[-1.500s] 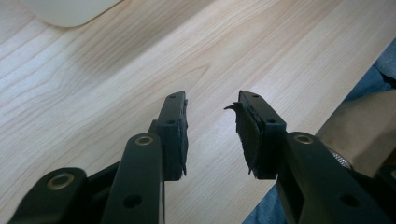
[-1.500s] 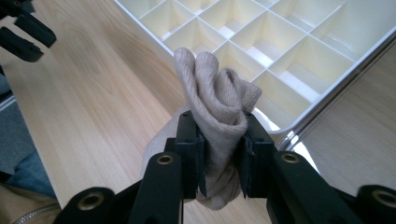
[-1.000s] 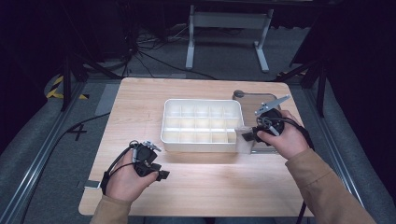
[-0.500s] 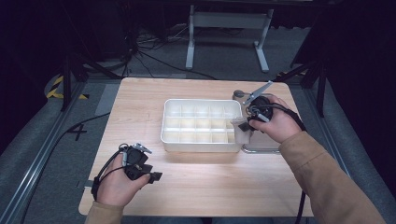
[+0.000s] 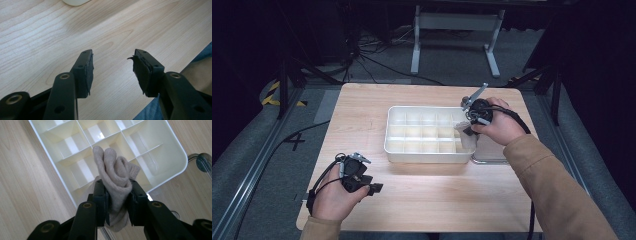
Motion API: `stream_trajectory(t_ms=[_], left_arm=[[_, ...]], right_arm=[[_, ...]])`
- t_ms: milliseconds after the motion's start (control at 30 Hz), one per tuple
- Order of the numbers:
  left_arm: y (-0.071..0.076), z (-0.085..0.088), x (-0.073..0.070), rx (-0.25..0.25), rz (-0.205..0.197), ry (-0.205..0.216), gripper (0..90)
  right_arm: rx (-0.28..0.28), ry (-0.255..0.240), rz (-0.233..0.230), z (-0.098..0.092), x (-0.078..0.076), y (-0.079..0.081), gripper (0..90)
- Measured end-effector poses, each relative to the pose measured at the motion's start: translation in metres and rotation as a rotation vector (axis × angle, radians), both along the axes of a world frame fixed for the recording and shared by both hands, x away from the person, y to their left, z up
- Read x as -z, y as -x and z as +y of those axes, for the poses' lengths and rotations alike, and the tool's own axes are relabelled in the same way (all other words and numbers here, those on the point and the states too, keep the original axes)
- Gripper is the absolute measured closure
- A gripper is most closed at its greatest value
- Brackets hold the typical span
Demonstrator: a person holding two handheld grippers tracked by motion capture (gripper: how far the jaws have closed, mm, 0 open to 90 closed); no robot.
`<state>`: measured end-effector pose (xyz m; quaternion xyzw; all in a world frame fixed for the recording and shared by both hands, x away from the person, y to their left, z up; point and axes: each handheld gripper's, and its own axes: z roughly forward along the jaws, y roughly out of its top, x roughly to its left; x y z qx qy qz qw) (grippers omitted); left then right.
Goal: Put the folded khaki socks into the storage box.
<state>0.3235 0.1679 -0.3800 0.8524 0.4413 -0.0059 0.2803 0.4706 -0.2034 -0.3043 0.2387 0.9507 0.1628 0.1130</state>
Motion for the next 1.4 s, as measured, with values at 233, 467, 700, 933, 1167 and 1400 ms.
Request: stream_trajectory(t_ms=[233,467,700,933,1167,1400], left_arm=[[-0.001,-0.001,0.0,0.008,-0.004,0.003,50.9],[0.0,-0.002,-0.002,0.015,-0.005,0.008,50.9],[0.0,0.002,-0.001,0.001,-0.002,0.015,50.4],[0.0,0.001,-0.001,0.004,0.0,0.015,50.1],[0.0,0.001,0.0,0.003,-0.001,0.012,49.5],[0.0,0.0,0.0,0.007,0.006,0.011,49.3]], right_arm=[[-0.016,0.022,-0.013,0.007,0.014,-0.003,71.5],[-0.042,0.056,-0.011,0.014,0.031,-0.004,71.7],[-0.035,0.077,0.0,0.016,0.048,-0.004,71.4],[-0.027,0.093,0.027,0.015,0.058,-0.002,71.4],[-0.014,0.117,0.06,0.014,0.062,-0.002,72.2],[-0.015,0.164,0.097,0.014,0.073,-0.002,73.0]])
